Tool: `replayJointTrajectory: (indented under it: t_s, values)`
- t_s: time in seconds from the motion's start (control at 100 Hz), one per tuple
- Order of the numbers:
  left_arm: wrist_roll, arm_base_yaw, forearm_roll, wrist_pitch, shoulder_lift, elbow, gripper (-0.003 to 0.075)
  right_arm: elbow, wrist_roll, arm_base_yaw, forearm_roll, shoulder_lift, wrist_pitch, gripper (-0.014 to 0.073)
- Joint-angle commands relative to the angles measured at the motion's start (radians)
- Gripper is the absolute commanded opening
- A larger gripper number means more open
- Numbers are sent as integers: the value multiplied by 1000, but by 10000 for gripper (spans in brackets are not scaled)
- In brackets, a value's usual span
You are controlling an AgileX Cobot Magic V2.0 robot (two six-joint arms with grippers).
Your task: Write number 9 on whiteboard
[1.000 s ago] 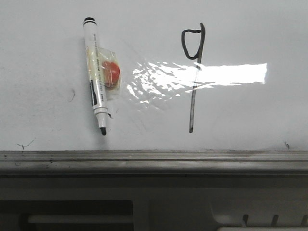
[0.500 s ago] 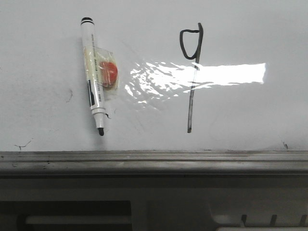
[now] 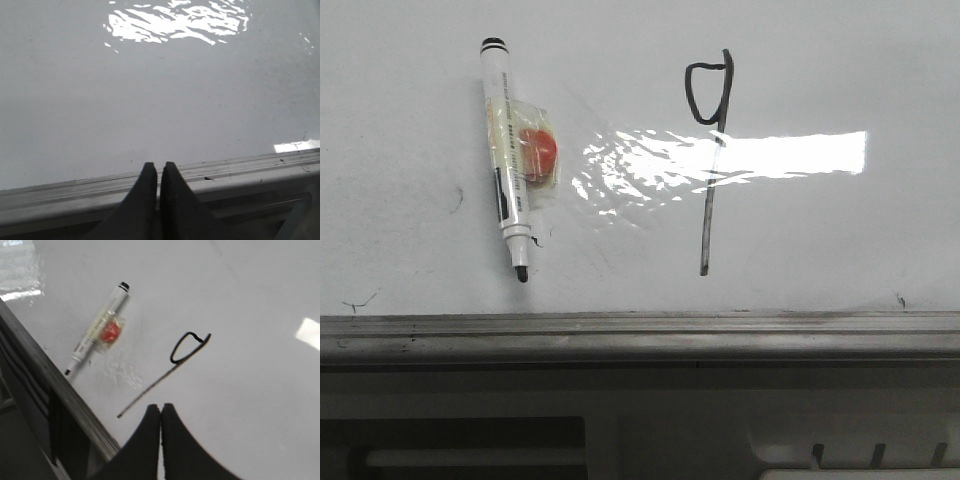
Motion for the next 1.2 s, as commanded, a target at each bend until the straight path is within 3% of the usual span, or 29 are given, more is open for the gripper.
replayJointTrajectory:
  t_s: [0.0, 0.05, 0.14, 0.2, 0.27, 0.37, 0.72, 1.19]
  values:
    - [-13, 1, -14, -41, -28, 30, -18, 50, 101, -48, -71, -16, -184, -46]
    - [-13, 1, -14, -41, -28, 30, -18, 110, 201, -70, -124, -28, -290, -46]
    - [-13, 1, -14, -41, -28, 30, -18, 269, 503, -153, -298, -62, -531, -46]
    - [-13, 1, -14, -41, -28, 30, -18, 351, 639, -208, -325, -85, -615, -46]
    - [-13, 1, -14, -41, -28, 30, -18, 423, 681, -267, -327, -115, -646, -46]
    - [-13, 1, -14, -41, -28, 30, -18, 414, 681, -345, -369, -185, -407, -46]
    - [-13, 1, -14, -41, -28, 30, -18, 423, 681, -506, -404, -485, 86, -46]
    - [-13, 1, -15, -41, -28, 30, -18, 423, 681, -507, -404, -488, 70, -46]
